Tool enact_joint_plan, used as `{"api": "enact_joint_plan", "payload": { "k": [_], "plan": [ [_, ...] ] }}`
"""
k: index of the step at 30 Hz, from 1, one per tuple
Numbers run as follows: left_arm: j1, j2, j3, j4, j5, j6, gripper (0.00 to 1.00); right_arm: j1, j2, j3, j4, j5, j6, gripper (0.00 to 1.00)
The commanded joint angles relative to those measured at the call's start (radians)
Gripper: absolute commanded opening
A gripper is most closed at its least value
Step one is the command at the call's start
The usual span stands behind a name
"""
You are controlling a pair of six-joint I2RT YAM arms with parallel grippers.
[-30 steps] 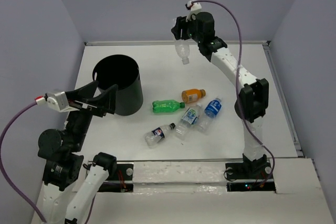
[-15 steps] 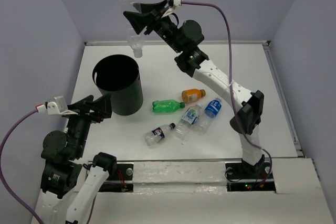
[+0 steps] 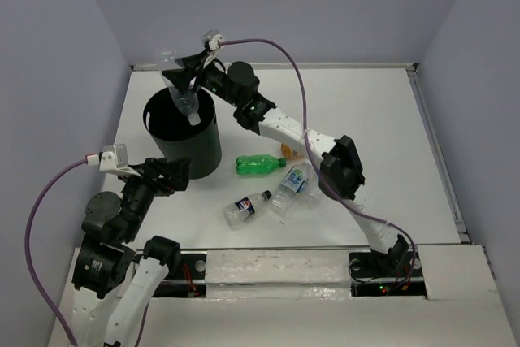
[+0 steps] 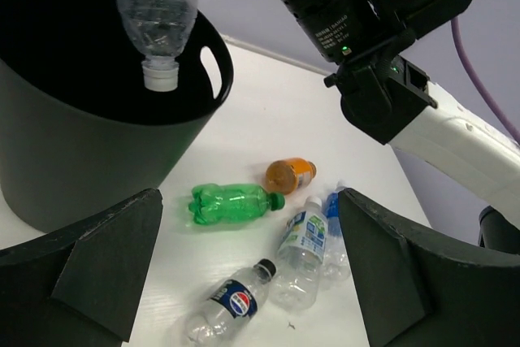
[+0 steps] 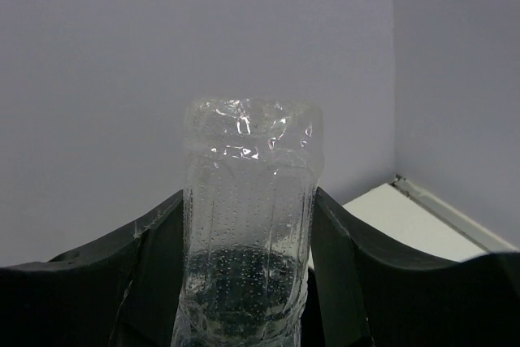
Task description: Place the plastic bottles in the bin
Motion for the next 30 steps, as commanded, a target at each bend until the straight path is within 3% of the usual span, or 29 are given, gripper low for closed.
{"api": "enact_joint_plan", "payload": {
  "k": [1,5,10,13,17,19,24,27,30],
  "plan": [
    [-0.005,-0.003,-0.022,0.043,0.115,-0.016,0.99,0.047,-0.11,-0.059,0.083,-0.035,-0.057,0.51],
    [-0.005,-0.003,-0.018,0.041,0.143,-0.012,0.99,0.056,-0.176,-0.162,0.115,-0.032,-0.053,0.85],
    [-0.005,0.008,0.018,0.026,0.186,0.027,0.99,0.056,-0.267,-0.204,0.025,-0.007,-0.051,0.97],
    [-0.005,0.041,0.036,0.014,0.228,0.06,0.99,0.056,-0.355,-0.303,-0.02,0.046,-0.057,0.97],
    [-0.005,0.148,0.027,0.007,0.446,0.1,0.99,0.036,-0.638,-0.597,-0.047,0.134,-0.056,0.88],
    [-0.005,0.184,0.004,0.006,0.521,0.111,0.99,0.004,-0.75,-0.835,-0.069,0.166,-0.019,0.8],
    [-0.008,0.285,-0.002,-0.039,0.516,0.188,0.99,-0.056,-1.121,-1.373,-0.109,0.299,0.116,0.77],
    [-0.035,0.385,0.025,-0.083,0.493,0.255,0.99,-0.056,-1.29,-1.594,-0.133,0.312,0.193,0.77],
    [-0.097,0.482,0.036,-0.103,0.382,0.275,0.99,-0.056,-1.392,-1.687,-0.181,0.327,0.228,0.77]
  ]
}}
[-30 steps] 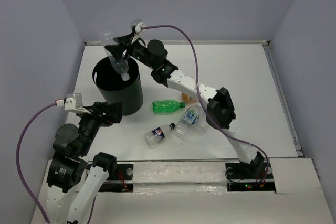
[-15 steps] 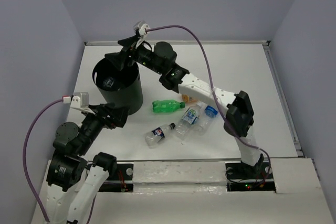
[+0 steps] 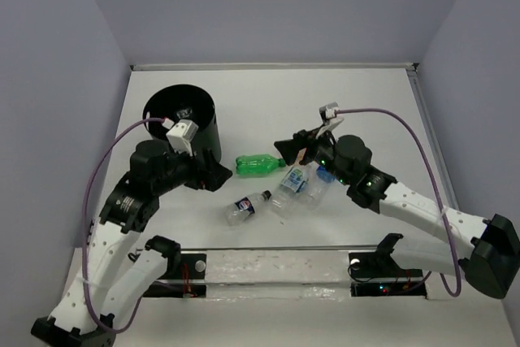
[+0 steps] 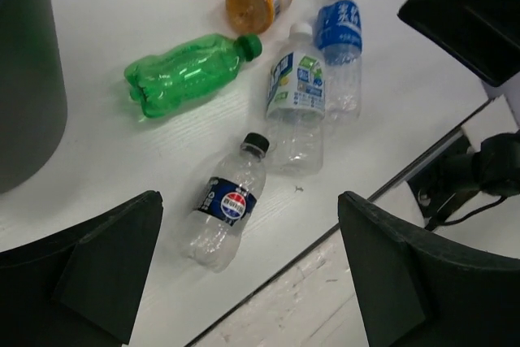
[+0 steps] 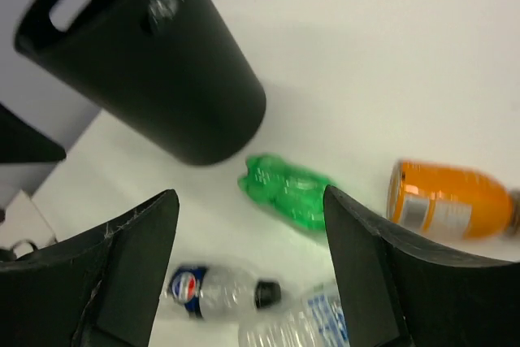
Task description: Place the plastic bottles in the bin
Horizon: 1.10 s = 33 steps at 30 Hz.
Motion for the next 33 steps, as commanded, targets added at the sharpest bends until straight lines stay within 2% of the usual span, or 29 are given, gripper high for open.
{"api": "enact_joint_plan", "payload": {
  "k": [1,4,8,10,12,25,33],
  "plan": [
    [-0.125,0.125,0.031,-0.045,-0.12,0.08,0.99,0.008,-0.17,-0.172,-0.086,0.066,0.106,0.77],
    [-0.294,0.238,0.03,-0.064,-0.197,0.063,0.99,0.008,-0.252,-0.213,-0.138,0.08,0.111,0.77],
    [-0.44,0.369,0.054,-0.107,-0.303,0.046,0.99,0.008,-0.341,-0.24,-0.181,0.095,0.103,0.78],
    [-0.46,0.46,0.062,-0.15,-0.381,0.04,0.99,0.008,-0.389,-0.257,-0.192,0.1,0.097,0.78],
    [-0.467,0.497,0.057,-0.156,-0.398,0.042,0.99,0.008,-0.406,-0.265,-0.196,0.097,0.097,0.78],
    [-0.568,0.767,0.163,-0.156,-0.409,0.107,0.99,0.008,-0.429,-0.271,-0.204,0.039,0.053,0.79],
    [-0.583,0.856,0.123,-0.165,-0.409,0.086,0.99,0.008,-0.464,-0.3,-0.244,0.06,0.076,0.8]
  ]
}}
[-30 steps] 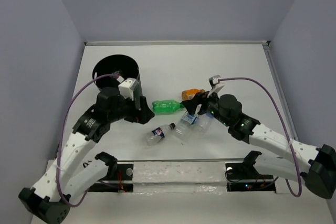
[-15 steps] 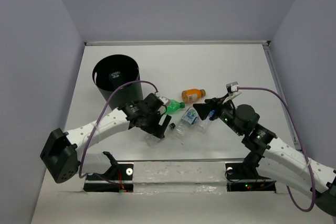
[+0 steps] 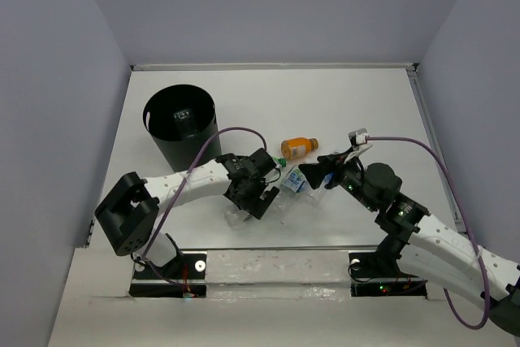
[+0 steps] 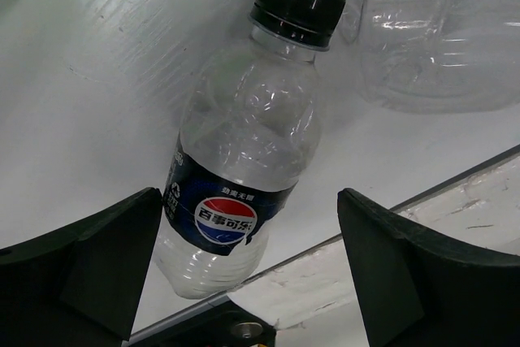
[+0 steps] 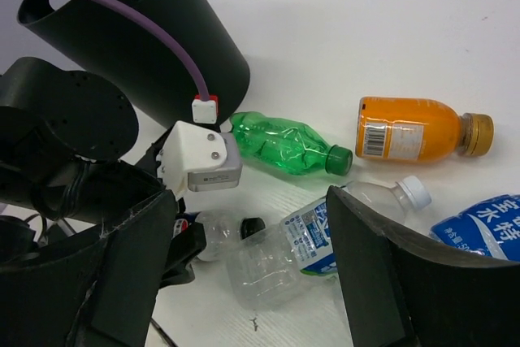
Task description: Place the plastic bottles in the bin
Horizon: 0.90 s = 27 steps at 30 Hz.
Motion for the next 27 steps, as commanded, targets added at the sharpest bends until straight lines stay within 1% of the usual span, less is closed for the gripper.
{"api": "enact_joint_plan", "payload": {
  "k": [1,4,5,7,8,9,10,11,13,14,17,20,22,23,25,27],
  "plan": [
    [-0.014,0.016,-0.012,-0.029,-0.013,0.003,0.98,0.007,-0.027,-0.021,-0.029,0.029,0.022,0.8],
    [-0.017,0.039,-0.017,-0.034,-0.012,-0.003,0.95,0.007,-0.028,-0.029,-0.072,0.101,0.052,0.81],
    [-0.02,0.046,-0.014,-0.035,-0.015,-0.005,0.92,0.007,-0.028,-0.032,-0.106,0.162,0.072,0.82],
    [-0.031,0.064,-0.01,-0.038,-0.05,-0.006,0.87,0.007,-0.028,-0.032,-0.188,0.225,0.109,0.87],
    [-0.035,0.072,-0.007,-0.043,-0.058,-0.008,0.78,0.007,-0.028,-0.029,-0.207,0.285,0.115,0.9],
    [-0.04,0.073,-0.007,-0.043,-0.058,-0.008,0.75,0.007,-0.027,-0.026,-0.227,0.314,0.124,0.96],
    [-0.045,0.073,-0.007,-0.041,-0.059,-0.009,0.72,0.007,-0.017,-0.02,-0.274,0.346,0.132,0.98],
    [-0.045,0.07,-0.006,-0.044,-0.064,-0.011,0.65,0.007,-0.011,-0.005,-0.294,0.404,0.138,1.0],
    [-0.045,0.067,-0.007,-0.046,-0.067,-0.014,0.58,0.007,0.0,0.005,-0.321,0.451,0.146,1.0],
    [-0.046,0.063,-0.007,-0.046,-0.07,-0.017,0.5,0.007,0.012,0.008,-0.324,0.487,0.147,1.0],
    [-0.049,0.037,-0.012,-0.05,-0.063,-0.029,0.39,0.007,0.051,0.011,-0.325,0.543,0.178,1.0],
    [-0.052,-0.008,-0.006,-0.073,-0.058,-0.043,0.37,-0.004,0.107,0.034,-0.336,0.564,0.183,1.0],
    [-0.055,-0.081,0.014,-0.104,-0.063,-0.065,0.37,-0.048,0.164,0.052,-0.336,0.549,0.193,1.0],
    [-0.055,-0.135,0.041,-0.13,-0.076,-0.084,0.36,-0.064,0.18,0.058,-0.336,0.52,0.201,1.0],
    [-0.054,-0.189,0.081,-0.153,-0.098,-0.103,0.37,-0.105,0.222,0.078,-0.316,0.494,0.213,1.0],
    [-0.055,-0.258,0.16,-0.165,-0.105,-0.12,0.36,-0.116,0.248,0.092,-0.29,0.456,0.209,1.0]
  ]
}}
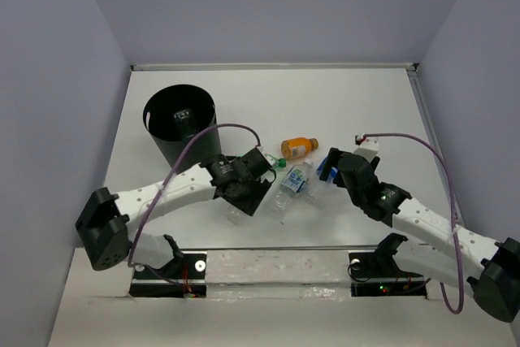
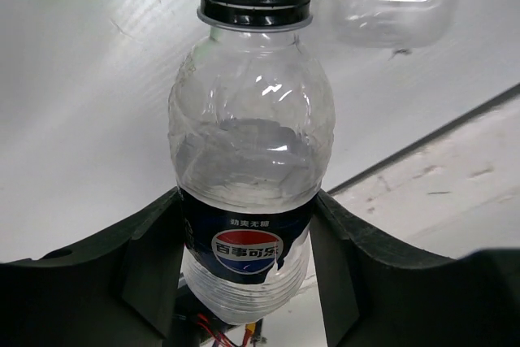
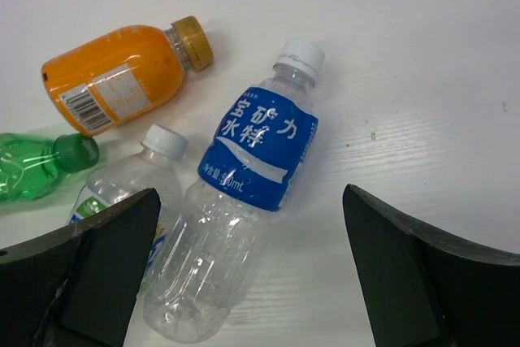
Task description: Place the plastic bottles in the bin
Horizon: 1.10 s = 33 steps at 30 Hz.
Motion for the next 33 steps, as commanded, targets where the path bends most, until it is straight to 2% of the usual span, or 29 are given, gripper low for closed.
{"api": "enact_joint_plan", "payload": {
  "k": [1,5,11,14,21,25,33],
  "plan": [
    [-0.004,-0.159,0.166,-0.059,-0.044,-0.058,0.37,-0.055,0.072,0.086,0.052,-0.024,0.028,1.0],
    [-0.004,-0.246,0.336,0.022,-0.157,-0.078,0.37,-0.084,0.164,0.132,0.09,-0.058,0.023,1.0],
    [0.017,-0.294,0.456,0.211,-0.417,-0.02,0.37,-0.181,0.279,0.118,0.184,-0.178,0.065,0.99],
    [0.141,-0.286,0.495,0.312,-0.454,0.033,0.38,-0.19,0.319,0.12,0.193,-0.187,0.071,0.99],
    [0.402,-0.332,0.357,0.536,-0.469,0.043,0.39,-0.2,0.396,0.105,0.216,-0.195,0.088,0.99],
    [0.54,-0.305,0.311,0.6,-0.474,0.043,0.39,-0.209,0.405,0.085,0.23,-0.21,0.091,0.97],
    [0.617,-0.289,0.101,0.812,-0.598,0.069,0.43,-0.238,0.393,0.042,0.273,-0.216,0.102,0.87]
  ]
}}
